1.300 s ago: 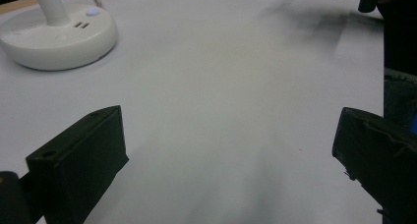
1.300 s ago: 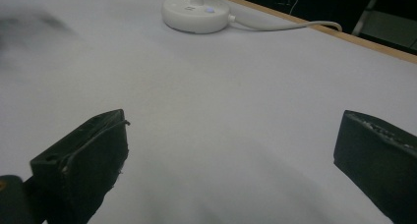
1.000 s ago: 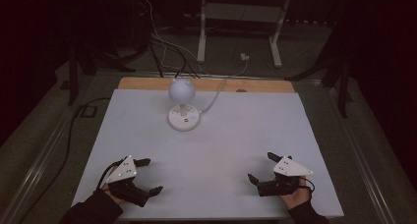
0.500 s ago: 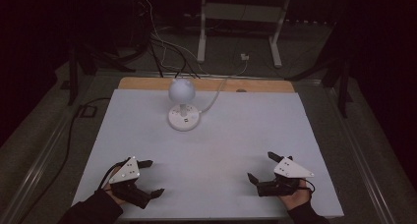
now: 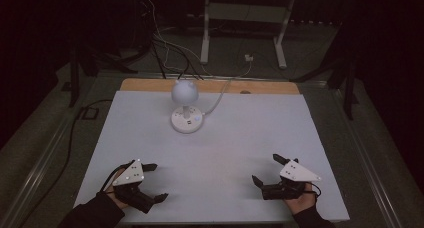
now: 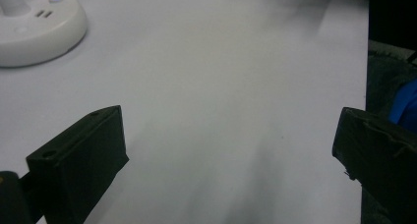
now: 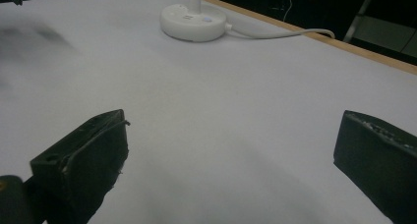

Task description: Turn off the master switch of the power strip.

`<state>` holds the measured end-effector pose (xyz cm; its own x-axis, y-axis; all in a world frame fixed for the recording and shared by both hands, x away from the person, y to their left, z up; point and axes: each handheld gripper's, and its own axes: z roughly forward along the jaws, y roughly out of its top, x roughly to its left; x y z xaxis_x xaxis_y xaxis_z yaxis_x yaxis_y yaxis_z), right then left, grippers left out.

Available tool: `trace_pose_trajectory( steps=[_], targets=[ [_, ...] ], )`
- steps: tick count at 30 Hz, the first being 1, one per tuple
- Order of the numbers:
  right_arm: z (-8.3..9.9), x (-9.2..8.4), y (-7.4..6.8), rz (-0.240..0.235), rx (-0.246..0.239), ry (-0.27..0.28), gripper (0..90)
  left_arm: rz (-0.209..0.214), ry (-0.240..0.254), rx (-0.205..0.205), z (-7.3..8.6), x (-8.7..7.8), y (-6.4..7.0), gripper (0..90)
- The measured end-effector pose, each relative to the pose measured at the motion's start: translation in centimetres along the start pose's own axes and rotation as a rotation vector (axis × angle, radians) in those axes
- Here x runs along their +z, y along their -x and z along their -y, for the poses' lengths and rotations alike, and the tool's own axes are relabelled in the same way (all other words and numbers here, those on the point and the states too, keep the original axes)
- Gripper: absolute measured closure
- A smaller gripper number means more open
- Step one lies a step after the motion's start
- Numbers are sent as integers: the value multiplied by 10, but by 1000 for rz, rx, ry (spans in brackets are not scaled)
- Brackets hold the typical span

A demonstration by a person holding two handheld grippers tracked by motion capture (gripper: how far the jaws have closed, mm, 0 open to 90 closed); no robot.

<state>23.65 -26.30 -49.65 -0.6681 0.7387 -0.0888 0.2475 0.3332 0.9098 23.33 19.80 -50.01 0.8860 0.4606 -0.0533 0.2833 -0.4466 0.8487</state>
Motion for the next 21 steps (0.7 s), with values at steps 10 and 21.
trace_pose_trajectory(
  steps=[10,21],
  targets=[
    [0,-1,0,2,8,3,3,-19,7,-8,-10,-3,-3,4],
    [0,0,0,1,11,3,3,-31,9,1,-24,0,-8,4]
  ],
)
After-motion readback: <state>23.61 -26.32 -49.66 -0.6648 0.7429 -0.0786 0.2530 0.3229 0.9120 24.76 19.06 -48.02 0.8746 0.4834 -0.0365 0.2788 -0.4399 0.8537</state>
